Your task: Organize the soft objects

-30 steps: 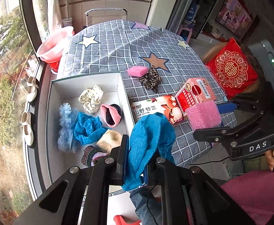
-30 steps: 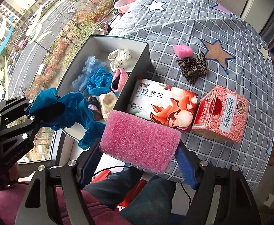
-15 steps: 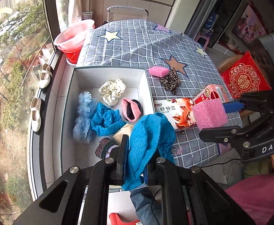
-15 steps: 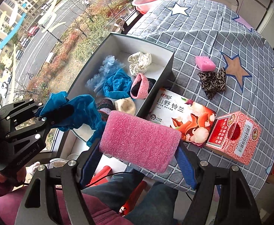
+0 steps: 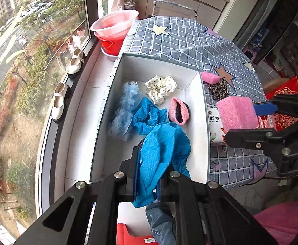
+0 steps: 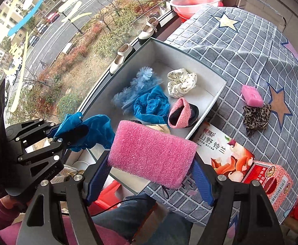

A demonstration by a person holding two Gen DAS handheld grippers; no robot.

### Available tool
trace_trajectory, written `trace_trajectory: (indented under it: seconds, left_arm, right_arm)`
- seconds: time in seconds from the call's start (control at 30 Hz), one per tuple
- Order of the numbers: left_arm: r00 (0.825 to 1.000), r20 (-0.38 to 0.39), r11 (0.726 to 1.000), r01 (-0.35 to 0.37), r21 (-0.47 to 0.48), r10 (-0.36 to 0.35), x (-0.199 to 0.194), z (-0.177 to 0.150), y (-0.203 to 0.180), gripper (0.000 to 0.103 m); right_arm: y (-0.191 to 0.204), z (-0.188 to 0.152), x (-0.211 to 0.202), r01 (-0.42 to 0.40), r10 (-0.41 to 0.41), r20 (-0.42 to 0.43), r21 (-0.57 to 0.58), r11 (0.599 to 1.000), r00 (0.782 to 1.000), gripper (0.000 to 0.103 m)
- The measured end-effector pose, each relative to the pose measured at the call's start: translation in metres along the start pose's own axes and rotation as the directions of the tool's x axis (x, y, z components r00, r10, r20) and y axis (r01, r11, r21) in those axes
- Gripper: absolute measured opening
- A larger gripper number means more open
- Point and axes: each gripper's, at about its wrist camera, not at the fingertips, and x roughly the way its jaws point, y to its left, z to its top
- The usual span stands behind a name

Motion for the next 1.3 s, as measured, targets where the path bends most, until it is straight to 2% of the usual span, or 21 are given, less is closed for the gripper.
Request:
trace_trajectory:
  seconds: [0.37, 0.97, 1.0, 1.07, 1.1, 1.13, 1.3]
  left_arm:
    - [0.999, -0.052, 0.999, -0.014, -0.029, 0.012, 0.017, -0.002, 0.005, 0.014]
    - [0.995, -0.093, 1.0, -0.025, -0.019, 0.023, 0.036, 0.01, 0.0, 0.014]
    - [0.995, -0.092, 0.999, -0.031, -0.017, 0.03, 0.037, 0.011, -0.001, 0.02]
    - [0.995, -0.09, 0.999, -0.052, -0.006, 0.052, 0.039, 0.013, -0.004, 0.045]
    - [0.994, -0.092, 0.998, -0.064, 0.002, 0.064, 0.039, 0.013, -0.005, 0.069]
    - [0.993, -0.098, 0.998, -0.07, 0.01, 0.07, 0.04, 0.014, -0.007, 0.083]
    - [0.994, -0.096, 0.999, -0.049, 0.008, 0.05, 0.038, 0.019, -0.013, 0.083]
  right_arm:
    - [0.004, 0.014, 0.015, -0.028, 0.027, -0.029, -0.023, 0.999, 0.999, 0.077]
    - [-0.003, 0.033, 0.031, -0.044, 0.043, -0.05, -0.025, 0.999, 0.998, 0.077]
    - [-0.004, 0.034, 0.032, -0.052, 0.051, -0.05, -0.018, 0.998, 0.997, 0.078]
    - [-0.009, 0.037, 0.034, -0.071, 0.071, -0.053, 0.007, 0.997, 0.996, 0.08]
    - [-0.012, 0.038, 0.035, -0.08, 0.081, -0.054, 0.023, 0.996, 0.995, 0.09]
    - [-0.015, 0.038, 0.035, -0.085, 0.087, -0.052, 0.041, 0.996, 0.995, 0.103]
    - [-0.039, 0.038, 0.028, -0.101, 0.109, -0.051, 0.136, 0.986, 0.993, 0.103]
